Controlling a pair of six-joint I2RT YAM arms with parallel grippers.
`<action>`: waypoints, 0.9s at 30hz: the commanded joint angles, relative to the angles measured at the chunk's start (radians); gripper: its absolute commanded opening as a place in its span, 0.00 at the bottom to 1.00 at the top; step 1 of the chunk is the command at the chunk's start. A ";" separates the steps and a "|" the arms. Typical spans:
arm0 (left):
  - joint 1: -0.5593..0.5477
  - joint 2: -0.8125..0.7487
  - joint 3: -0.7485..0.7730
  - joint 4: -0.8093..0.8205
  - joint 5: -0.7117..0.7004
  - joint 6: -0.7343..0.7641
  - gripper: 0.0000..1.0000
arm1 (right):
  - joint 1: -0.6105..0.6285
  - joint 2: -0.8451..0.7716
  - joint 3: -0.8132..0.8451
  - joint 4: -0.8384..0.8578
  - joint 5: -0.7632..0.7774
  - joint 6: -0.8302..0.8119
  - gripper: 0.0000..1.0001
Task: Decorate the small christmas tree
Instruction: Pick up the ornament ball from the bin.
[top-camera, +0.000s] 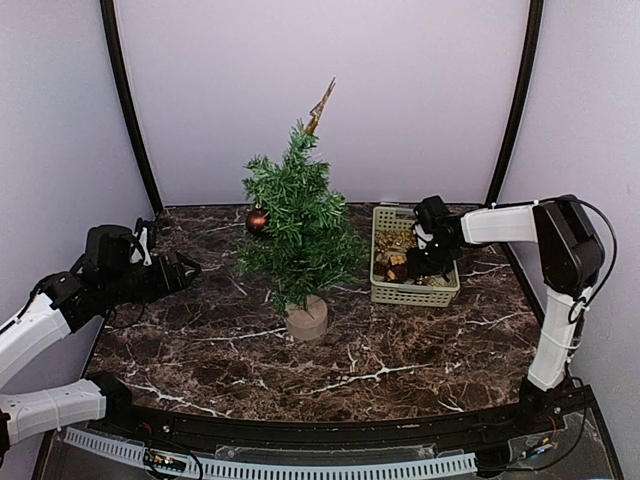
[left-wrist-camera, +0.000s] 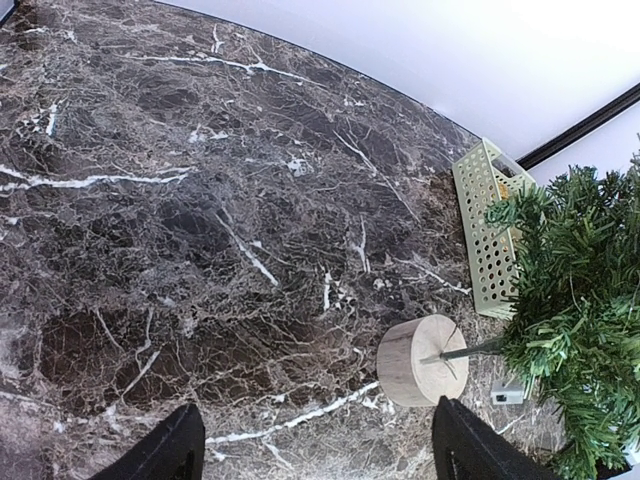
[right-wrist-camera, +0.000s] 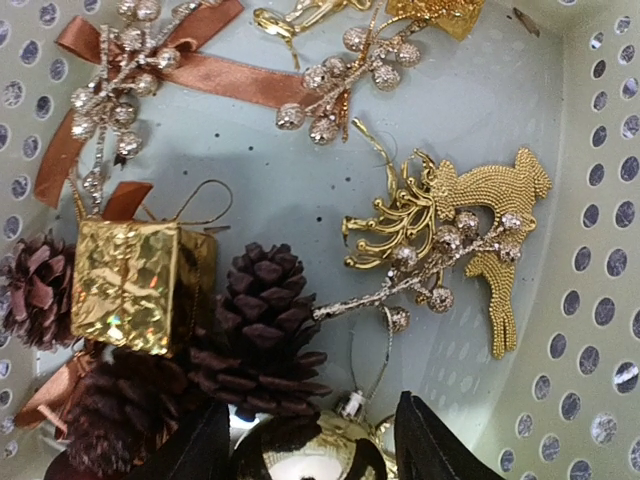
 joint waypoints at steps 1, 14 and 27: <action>0.008 -0.016 -0.008 -0.030 -0.009 -0.002 0.81 | -0.006 0.027 0.041 0.022 0.031 -0.031 0.55; 0.008 -0.035 0.031 -0.064 -0.013 0.023 0.81 | -0.008 -0.181 0.045 -0.075 0.027 -0.025 0.42; 0.008 -0.105 0.121 0.010 0.184 0.174 0.81 | -0.009 -0.526 0.078 -0.180 -0.292 0.023 0.42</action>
